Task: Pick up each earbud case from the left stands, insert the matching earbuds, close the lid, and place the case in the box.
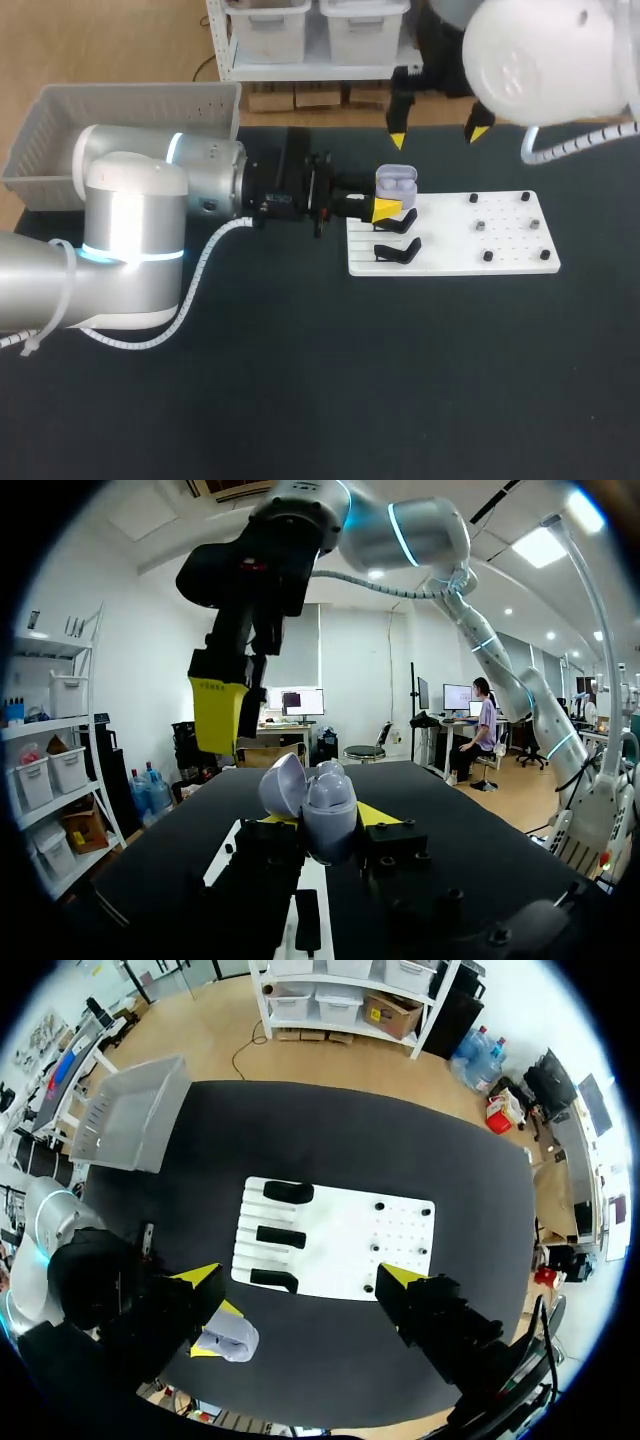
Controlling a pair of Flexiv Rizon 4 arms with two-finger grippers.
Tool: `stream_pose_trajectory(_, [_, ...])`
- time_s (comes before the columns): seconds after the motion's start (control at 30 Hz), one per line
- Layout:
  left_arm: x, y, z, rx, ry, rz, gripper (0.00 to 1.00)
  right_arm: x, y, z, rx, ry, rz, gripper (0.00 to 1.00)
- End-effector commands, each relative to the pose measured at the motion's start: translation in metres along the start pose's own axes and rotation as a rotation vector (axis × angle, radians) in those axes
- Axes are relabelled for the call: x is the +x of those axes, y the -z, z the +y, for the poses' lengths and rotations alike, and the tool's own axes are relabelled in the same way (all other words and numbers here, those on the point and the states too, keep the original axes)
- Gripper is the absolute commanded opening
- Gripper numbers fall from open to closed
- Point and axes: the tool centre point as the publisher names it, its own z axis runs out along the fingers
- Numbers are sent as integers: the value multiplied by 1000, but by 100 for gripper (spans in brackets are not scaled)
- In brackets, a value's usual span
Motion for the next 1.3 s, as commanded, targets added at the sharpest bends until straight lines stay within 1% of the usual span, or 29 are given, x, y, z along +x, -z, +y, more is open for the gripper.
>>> stream_pose_trajectory(0.03, [1,0,-1,-5,-3,-2,0,6,-8,-2,1,3,-12,100])
stream_pose_trajectory(0.2, [1,0,-1,-5,-3,-2,0,15,-12,-3,-4,17,14,100])
stream_pose_trajectory(0.47, [1,0,-1,-5,-3,-2,0,34,-6,0,-41,45,51,100])
stream_pose_trajectory(0.57, [1,0,-1,-5,-3,-2,0,38,-2,-1,-32,44,33,100])
stream_pose_trajectory(0.67, [1,0,-1,-5,-3,-2,0,36,6,-8,-53,28,19,100])
stream_pose_trajectory(0.7, [1,0,-1,-5,-3,-2,0,36,10,-10,-39,24,-2,100])
stream_pose_trajectory(0.77, [1,0,-1,-5,-3,-2,0,35,21,-15,-38,6,-50,100])
stream_pose_trajectory(0.87, [1,0,-1,-5,-3,-2,0,37,44,-23,-33,9,-143,100])
stream_pose_trajectory(0.9, [1,0,-1,-5,-3,-2,0,39,53,-25,-20,27,-181,100])
stream_pose_trajectory(0.93, [1,0,-1,-5,-3,-2,0,42,61,-25,-29,44,-206,100])
stream_pose_trajectory(1.03, [-6,11,-4,-9,0,6,0,54,84,-30,-37,69,-277,100])
stream_pose_trajectory(1.1, [-11,22,-4,-39,7,6,0,62,95,-33,-50,71,-306,100])
stream_pose_trajectory(1.3, [-29,68,0,-169,-3,-5,0,62,95,-33,-50,71,-306,100])
